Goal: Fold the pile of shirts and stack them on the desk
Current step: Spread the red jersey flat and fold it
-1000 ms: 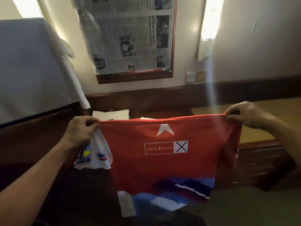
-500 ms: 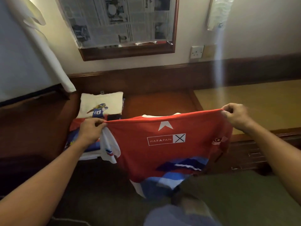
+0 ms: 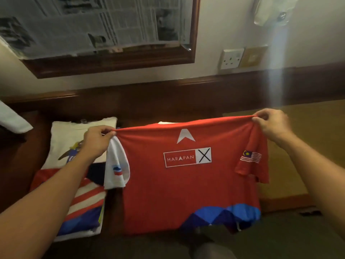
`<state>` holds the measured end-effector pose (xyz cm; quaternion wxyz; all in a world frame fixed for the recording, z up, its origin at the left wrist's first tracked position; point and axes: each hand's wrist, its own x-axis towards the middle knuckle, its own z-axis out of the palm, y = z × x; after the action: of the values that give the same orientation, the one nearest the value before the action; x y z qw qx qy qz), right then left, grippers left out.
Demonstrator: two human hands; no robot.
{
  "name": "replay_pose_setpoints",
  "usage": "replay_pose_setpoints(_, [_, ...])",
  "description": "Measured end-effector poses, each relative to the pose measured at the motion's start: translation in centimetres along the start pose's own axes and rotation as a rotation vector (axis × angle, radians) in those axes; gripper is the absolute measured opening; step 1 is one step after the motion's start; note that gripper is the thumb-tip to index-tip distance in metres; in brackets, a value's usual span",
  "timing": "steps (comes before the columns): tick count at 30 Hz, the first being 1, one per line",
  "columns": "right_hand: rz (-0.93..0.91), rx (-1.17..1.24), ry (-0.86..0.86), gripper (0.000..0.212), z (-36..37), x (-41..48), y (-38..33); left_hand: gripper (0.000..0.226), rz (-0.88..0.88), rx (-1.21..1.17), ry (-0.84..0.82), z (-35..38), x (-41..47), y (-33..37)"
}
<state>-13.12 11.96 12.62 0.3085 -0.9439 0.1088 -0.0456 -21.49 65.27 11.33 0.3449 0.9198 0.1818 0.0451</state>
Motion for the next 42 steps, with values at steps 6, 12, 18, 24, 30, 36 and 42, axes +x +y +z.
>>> replay_pose_setpoints(6, [-0.032,0.012,-0.002,0.017,3.9,10.8,-1.5,0.016,0.006,0.007,0.021,4.3,9.8,2.2])
replay_pose_setpoints(12, [0.07,-0.043,-0.072,0.021,11.7,17.2,0.5,0.022,-0.018,0.117,0.087,10.7,16.0,-0.1])
replay_pose_setpoints(18, [-0.318,-0.486,-0.277,0.039,20.7,11.5,2.7,0.034,0.309,0.377,-0.033,21.4,10.7,-2.6])
replay_pose_setpoints(24, [-0.358,-0.623,-0.456,0.059,24.4,6.9,4.8,0.057,0.262,0.532,-0.38,26.0,6.4,-4.7])
replay_pose_setpoints(30, [-0.349,-0.584,-0.325,0.048,24.0,6.9,4.5,0.047,0.272,0.469,-0.25,25.1,7.6,-4.2])
replay_pose_setpoints(36, [-0.348,-0.667,-0.305,0.045,24.7,8.3,4.7,0.06,0.412,0.524,-0.246,26.9,11.1,-2.9])
replay_pose_setpoints(42, [-0.273,-0.638,-0.18,0.057,23.4,9.5,5.4,0.067,0.458,0.652,-0.458,29.5,14.2,-0.1])
